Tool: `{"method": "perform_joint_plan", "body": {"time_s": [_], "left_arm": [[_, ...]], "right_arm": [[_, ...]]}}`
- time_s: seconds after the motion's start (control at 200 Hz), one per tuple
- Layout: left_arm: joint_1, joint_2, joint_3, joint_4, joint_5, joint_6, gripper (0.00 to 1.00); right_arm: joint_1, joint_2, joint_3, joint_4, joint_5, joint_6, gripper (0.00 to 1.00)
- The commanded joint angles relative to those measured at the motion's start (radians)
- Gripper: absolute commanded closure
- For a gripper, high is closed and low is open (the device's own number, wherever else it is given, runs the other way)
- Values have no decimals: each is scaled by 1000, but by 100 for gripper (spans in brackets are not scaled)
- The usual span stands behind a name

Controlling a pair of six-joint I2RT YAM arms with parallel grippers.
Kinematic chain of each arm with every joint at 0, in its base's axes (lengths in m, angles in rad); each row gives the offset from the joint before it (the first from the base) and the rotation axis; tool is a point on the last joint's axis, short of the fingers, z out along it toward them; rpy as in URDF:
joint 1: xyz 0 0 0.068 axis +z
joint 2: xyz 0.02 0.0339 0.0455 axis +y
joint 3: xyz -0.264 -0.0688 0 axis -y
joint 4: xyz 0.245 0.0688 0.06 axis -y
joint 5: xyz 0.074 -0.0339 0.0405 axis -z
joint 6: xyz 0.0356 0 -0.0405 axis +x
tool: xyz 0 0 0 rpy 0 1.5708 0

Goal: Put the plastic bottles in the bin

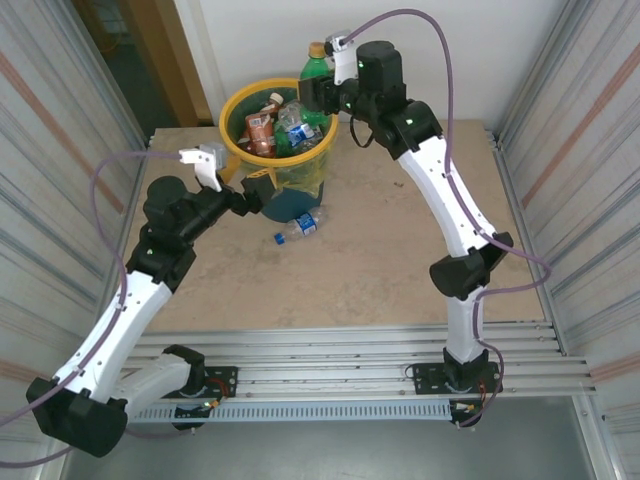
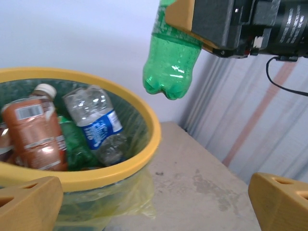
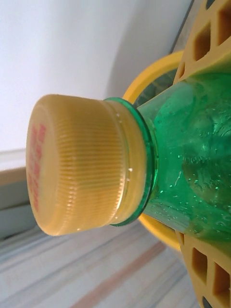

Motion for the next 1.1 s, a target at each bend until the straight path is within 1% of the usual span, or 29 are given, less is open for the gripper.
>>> {"method": "perform_joint_plan", "body": {"time_s": [0.0,0.245,0.421,0.516,0.636,0.812,0.947,1.092], "left_arm": [[16,-36,-22,-36,-99,13,1],[46,-50,-48,-50,-122,0,1],[64,-43,-55,-73,-150,-19,1],[70,-31,-58,-81,-150,-30,1],[75,-20,-61,-81,-138,-44,1],[80,-6,-58,-87,-135,-47,1],[81,6,-60,-87,-131,-57,1],[81,9,-62,-83,-121,-63,1]], "right_arm": [[-15,37,35,1,51,-43,51],[-29,105,42,82,45,-16,51],[-28,123,46,83,-19,64,52],[-25,123,44,74,-31,107,50],[-12,129,37,60,-25,115,49],[8,136,37,23,-50,131,49],[22,133,11,46,-94,210,50],[27,129,-53,143,-116,338,50]]}}
